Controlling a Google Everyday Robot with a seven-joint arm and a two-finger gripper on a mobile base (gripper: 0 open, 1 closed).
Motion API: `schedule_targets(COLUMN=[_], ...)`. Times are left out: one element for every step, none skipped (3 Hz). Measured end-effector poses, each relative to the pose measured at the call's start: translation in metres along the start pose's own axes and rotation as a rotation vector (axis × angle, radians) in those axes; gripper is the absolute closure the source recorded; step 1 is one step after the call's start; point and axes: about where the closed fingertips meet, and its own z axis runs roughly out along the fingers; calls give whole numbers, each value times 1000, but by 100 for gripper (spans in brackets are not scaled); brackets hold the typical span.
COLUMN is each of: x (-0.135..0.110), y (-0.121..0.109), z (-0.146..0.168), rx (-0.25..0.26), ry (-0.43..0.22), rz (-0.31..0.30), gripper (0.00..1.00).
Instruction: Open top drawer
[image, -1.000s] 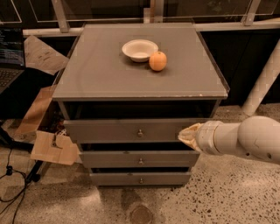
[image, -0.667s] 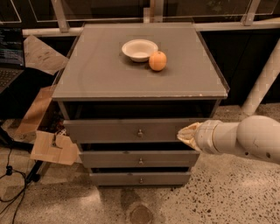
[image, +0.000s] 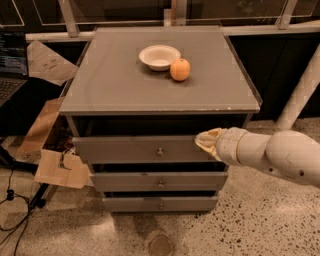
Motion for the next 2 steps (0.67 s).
schedule_targets(x=[-13,-13], y=[-27,-27], z=[12,12], rx=[72,71], ry=[-59,-59], rz=[-26,-26], gripper=[100,100])
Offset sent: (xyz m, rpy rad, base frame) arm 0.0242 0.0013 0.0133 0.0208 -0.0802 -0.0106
